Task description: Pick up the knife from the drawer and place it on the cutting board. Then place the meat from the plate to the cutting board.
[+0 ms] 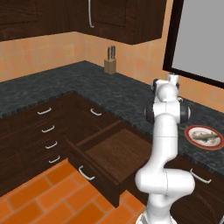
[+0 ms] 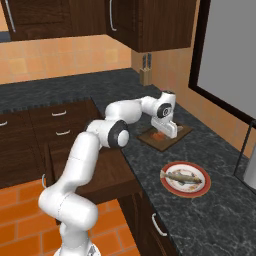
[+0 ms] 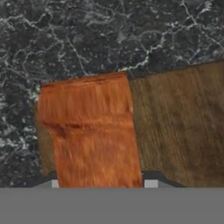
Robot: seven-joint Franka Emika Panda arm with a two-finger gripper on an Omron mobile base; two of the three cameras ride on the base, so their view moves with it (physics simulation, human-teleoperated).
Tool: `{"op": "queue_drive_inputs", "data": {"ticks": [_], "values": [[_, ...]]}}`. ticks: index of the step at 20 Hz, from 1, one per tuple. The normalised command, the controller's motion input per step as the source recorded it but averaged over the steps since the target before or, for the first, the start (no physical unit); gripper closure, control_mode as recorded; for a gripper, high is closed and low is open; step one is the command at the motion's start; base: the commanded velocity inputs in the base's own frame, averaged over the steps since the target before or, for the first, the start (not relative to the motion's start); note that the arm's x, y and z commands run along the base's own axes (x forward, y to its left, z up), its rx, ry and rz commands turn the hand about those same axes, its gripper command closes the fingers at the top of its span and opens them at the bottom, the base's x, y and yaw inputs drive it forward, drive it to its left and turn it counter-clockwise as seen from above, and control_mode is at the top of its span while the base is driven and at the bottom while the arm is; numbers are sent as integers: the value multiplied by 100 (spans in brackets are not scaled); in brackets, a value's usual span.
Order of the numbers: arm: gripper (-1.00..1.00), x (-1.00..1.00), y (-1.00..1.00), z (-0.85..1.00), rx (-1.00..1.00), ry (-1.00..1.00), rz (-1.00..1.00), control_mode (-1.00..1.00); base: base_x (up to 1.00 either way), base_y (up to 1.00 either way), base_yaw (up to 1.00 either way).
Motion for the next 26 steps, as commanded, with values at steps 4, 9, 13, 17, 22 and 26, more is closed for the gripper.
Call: {"op": "queue_drive_inputs", "data": {"ticks": [4, 9, 13, 17, 22, 26], "values": [[-100, 0, -3, -17, 0, 7, 0, -100, 0, 0, 0], [-100, -52, 20, -3, -4, -2, -1, -100, 0, 0, 0], [-100, -92, 42, -25, -14, -14, -2, -100, 0, 0, 0], [-100, -67, 38, -7, -19, -25, 0, -100, 0, 0, 0], [-100, -100, 87, -14, -30, -45, 0, -100, 0, 0, 0], [-100, -100, 46, -13, -21, -27, -3, -100, 0, 0, 0]]}}
